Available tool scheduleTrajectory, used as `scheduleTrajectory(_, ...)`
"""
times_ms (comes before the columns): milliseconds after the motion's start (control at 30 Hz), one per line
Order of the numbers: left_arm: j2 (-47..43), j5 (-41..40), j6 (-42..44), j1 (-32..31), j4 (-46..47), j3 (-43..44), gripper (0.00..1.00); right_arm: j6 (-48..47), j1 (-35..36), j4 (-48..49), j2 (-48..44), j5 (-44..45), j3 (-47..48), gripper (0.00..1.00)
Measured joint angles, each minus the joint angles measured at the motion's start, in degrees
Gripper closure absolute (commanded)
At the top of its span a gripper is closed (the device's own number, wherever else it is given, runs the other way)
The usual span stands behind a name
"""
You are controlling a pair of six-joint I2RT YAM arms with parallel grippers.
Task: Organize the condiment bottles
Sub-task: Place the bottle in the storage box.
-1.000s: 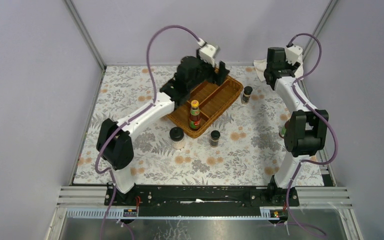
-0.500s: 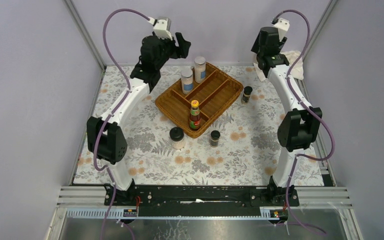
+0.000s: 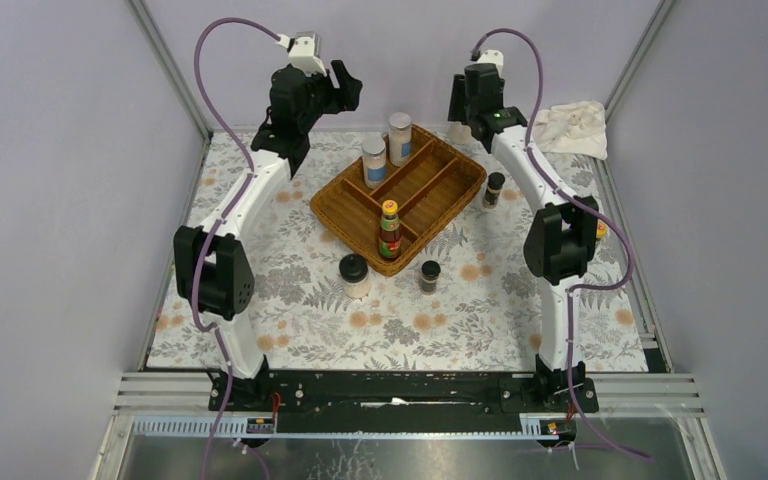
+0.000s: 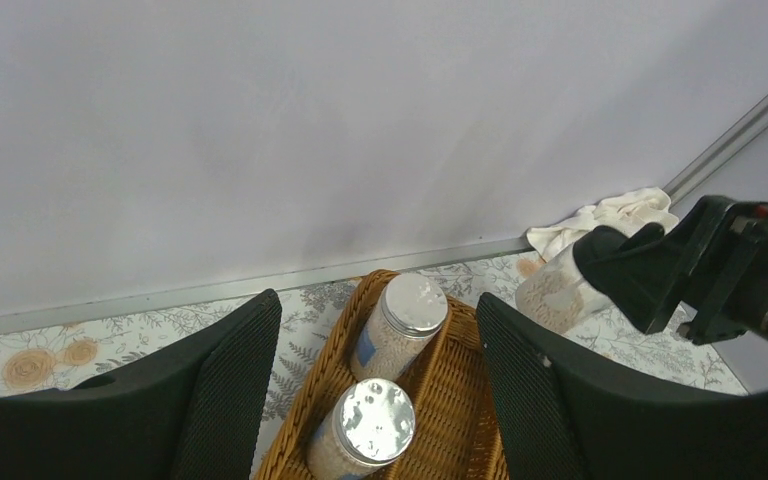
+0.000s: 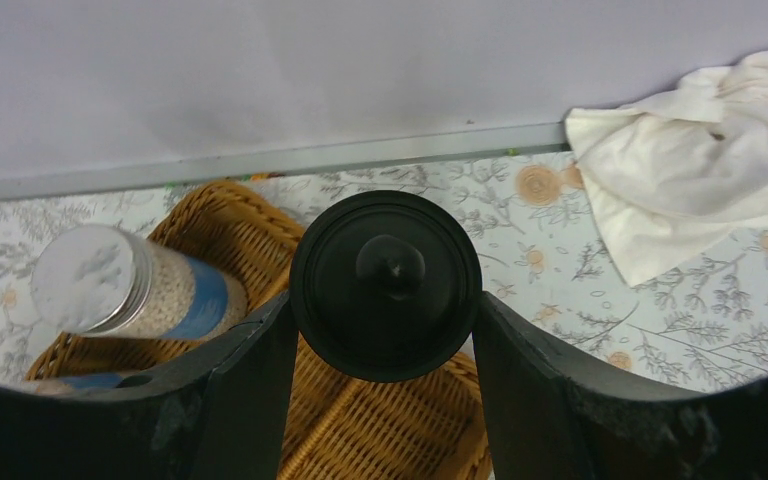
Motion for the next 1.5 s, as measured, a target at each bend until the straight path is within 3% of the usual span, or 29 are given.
scheduleTrajectory(633, 0.76, -0.37, -1.86, 0.81, 0.15, -0.02, 0.24, -4.20, 6.69, -1.73, 2.56, -2.36, 1.40, 1.00)
scheduleTrajectory(1500, 0.79, -0.31, -2.21, 0.81, 0.31, -0.46, 0.24, -4.83, 6.80, -0.09, 6.88, -4.22, -1.90, 1.00)
